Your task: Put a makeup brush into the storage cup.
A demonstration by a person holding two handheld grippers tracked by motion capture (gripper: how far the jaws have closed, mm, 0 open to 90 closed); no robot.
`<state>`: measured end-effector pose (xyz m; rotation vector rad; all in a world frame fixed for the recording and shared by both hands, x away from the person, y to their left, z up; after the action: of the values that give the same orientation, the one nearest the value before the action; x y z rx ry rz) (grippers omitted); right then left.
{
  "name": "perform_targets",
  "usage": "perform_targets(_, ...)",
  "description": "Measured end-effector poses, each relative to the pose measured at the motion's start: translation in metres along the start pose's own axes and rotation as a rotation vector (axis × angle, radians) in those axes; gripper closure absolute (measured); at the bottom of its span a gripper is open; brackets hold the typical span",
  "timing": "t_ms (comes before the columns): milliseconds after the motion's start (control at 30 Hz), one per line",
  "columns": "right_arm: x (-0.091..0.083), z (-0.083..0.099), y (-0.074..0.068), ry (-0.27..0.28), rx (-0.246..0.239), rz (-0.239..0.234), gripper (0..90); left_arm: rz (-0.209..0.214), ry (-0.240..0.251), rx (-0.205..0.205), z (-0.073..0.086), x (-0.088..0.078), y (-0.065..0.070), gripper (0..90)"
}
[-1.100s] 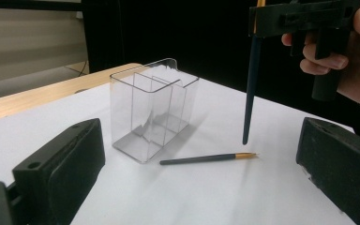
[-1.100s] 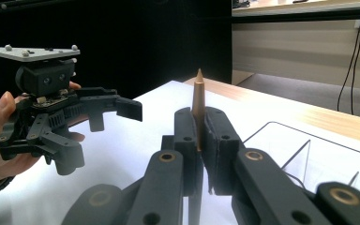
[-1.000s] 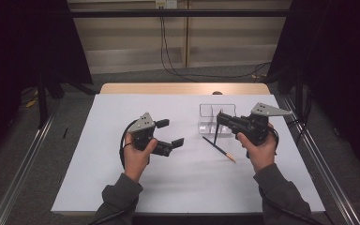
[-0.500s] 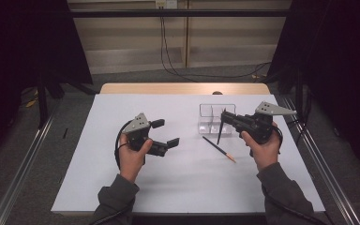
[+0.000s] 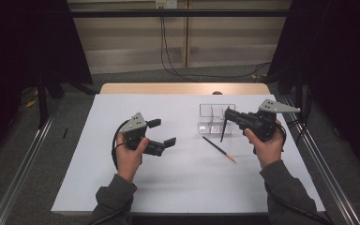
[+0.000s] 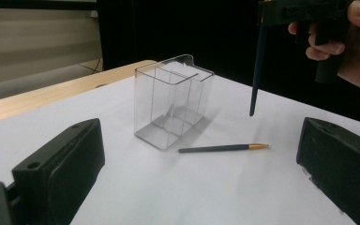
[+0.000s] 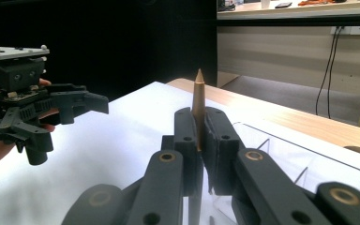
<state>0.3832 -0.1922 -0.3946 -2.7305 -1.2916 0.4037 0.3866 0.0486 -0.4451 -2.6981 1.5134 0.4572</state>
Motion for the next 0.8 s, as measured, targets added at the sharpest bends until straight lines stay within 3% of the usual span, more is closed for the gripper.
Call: perform_targets(800,-0.005,-0.019,0.018,0.008,-0.041,0.049,84.8,-0.003,0.005,-0.007,0.001,0.001,0.001,1.3)
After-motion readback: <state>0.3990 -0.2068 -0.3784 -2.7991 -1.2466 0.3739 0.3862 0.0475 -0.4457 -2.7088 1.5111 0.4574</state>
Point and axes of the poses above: each handheld gripper's, and its own axes: x roughly forward along the jaws, z roughly out of its underside, y roughly to its right, the point moved 9 cm from there along x, roughly forward along the jaws, and after that the axes turned 6 degrees about -z, right-handed, at the moved point
